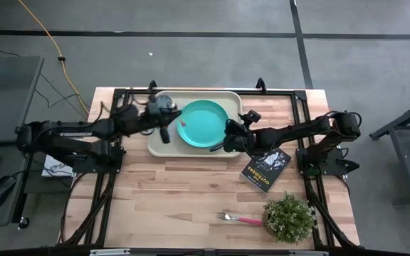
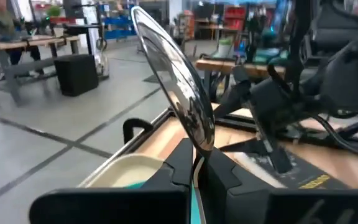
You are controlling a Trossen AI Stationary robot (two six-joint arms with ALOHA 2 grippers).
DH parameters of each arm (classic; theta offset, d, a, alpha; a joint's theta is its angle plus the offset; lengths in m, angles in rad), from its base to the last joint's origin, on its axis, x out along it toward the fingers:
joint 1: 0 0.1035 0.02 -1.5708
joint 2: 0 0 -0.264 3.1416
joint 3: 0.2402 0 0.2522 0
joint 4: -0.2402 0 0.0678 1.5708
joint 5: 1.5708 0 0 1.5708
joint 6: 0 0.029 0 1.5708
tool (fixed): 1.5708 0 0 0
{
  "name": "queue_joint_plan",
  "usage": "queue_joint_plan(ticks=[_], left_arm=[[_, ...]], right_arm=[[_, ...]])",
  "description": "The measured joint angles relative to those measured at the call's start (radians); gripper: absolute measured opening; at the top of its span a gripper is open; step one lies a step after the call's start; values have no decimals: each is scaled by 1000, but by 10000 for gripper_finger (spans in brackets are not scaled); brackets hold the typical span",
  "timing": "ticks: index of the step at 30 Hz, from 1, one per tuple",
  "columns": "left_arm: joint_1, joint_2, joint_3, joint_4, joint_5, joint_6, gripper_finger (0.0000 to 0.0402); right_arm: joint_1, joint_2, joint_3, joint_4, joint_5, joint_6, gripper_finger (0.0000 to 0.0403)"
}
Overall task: Pick and place plate/cup/fork/spoon on tray
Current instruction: Put the orange spoon on the white tray beside the light blue plate
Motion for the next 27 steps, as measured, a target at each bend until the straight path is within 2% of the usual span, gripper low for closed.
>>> queue_joint_plan(ticks=[1,3,7,13,16,22,27], left_arm=[[-4,-37,-39,4,-21,-23,0],[-25,-98,-87,-38,-137,-60,0],[-90,-149,-94,-328,-425,-133,0],[-180,-56,-30,-580,-625,-230,0],[-186,37,-4,-649,-677,-267,0],[-177,221,-4,-657,-710,-301,0],[-215,273,-4,-657,-718,-312,0]], right_arm=[[2,0,0,0,-7,7,264],[4,0,0,11,-10,1,264],[-8,0,0,54,-19,-6,264],[-44,0,0,138,-74,-13,264],[-56,0,0,165,-112,-11,264],[-54,1,0,176,-126,-5,264],[-52,1,0,176,-126,-6,264]])
